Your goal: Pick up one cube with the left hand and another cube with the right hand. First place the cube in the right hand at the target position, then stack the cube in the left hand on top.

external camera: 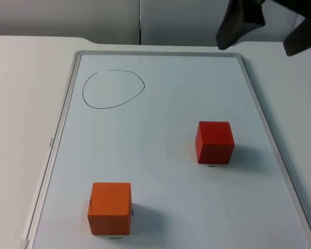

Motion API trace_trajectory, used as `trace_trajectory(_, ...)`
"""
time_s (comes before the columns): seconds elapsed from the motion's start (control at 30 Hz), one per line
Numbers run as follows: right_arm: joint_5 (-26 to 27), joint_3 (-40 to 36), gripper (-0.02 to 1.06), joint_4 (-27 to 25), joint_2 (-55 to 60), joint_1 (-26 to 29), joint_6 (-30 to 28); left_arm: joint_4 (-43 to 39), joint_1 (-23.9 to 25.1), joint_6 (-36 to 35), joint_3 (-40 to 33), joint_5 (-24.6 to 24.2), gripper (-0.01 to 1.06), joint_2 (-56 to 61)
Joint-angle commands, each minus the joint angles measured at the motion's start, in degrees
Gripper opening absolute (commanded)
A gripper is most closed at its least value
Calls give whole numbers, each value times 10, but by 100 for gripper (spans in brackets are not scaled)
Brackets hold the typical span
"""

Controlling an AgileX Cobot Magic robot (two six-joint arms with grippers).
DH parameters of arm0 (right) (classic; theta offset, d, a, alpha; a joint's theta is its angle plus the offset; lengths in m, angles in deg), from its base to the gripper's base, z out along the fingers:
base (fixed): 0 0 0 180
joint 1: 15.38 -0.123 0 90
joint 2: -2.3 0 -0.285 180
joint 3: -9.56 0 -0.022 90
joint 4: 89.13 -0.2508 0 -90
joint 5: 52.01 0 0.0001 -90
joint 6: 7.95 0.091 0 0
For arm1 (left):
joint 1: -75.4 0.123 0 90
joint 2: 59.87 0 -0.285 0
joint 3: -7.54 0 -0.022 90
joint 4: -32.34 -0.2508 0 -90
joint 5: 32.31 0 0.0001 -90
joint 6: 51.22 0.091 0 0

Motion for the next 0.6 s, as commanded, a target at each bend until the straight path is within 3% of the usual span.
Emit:
trace_trajectory(0.0, 4, 1, 103, 47, 14, -19, 70, 2, 0, -3, -4, 5, 105, 2)
trace_trajectory(0.33, 27, 1, 102, 125, 73, -83, 213, 2, 0, -3, -4, 5, 105, 2)
trace_trajectory(0.4, 28, 1, 100, 164, 93, -87, 275, 2, 0, -3, -4, 5, 105, 2)
trace_trajectory(0.57, 19, 1, 100, 170, 126, -87, 304, 2, 0, -3, -4, 5, 105, 2)
